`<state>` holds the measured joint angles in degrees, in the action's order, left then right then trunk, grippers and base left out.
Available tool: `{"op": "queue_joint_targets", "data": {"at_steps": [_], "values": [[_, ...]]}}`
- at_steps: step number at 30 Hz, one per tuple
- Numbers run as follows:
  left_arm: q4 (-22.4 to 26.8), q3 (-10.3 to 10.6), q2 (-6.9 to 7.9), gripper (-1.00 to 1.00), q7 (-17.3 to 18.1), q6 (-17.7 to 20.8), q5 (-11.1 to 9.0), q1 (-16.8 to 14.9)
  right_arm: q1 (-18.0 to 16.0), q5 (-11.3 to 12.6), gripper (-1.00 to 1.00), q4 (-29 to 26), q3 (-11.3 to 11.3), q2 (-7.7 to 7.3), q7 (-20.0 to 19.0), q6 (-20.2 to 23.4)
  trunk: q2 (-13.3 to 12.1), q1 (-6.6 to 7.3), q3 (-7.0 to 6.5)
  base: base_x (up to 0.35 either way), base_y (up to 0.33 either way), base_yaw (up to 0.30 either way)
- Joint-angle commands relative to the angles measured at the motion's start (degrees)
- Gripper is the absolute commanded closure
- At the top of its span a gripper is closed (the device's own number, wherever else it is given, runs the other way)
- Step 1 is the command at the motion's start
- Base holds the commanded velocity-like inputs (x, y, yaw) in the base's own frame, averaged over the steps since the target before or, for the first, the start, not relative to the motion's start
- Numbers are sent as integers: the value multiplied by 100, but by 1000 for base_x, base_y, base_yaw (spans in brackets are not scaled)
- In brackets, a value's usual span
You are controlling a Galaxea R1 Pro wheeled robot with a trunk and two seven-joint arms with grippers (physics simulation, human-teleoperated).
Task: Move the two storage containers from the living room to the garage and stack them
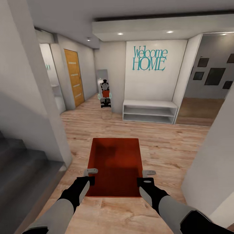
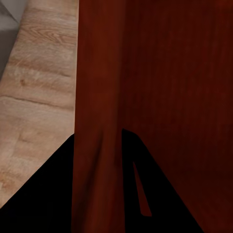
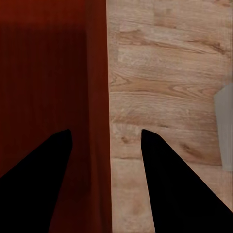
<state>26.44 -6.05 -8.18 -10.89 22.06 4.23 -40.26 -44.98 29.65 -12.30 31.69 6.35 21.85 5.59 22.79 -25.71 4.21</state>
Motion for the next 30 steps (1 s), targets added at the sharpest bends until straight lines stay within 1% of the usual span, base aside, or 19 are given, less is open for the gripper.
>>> {"op": "queue_joint_targets", "data": {"at_steps": [1,30], "values": [[-51,-1,71,100,-19,35,25,0,-11,-65,100,-168,-136,-8,3,35,13,-7,13,323,0,0],[-51,-1,71,100,-19,35,25,0,-11,-65,100,-168,-136,-11,4,30,13,-7,13,323,0,0]]}}
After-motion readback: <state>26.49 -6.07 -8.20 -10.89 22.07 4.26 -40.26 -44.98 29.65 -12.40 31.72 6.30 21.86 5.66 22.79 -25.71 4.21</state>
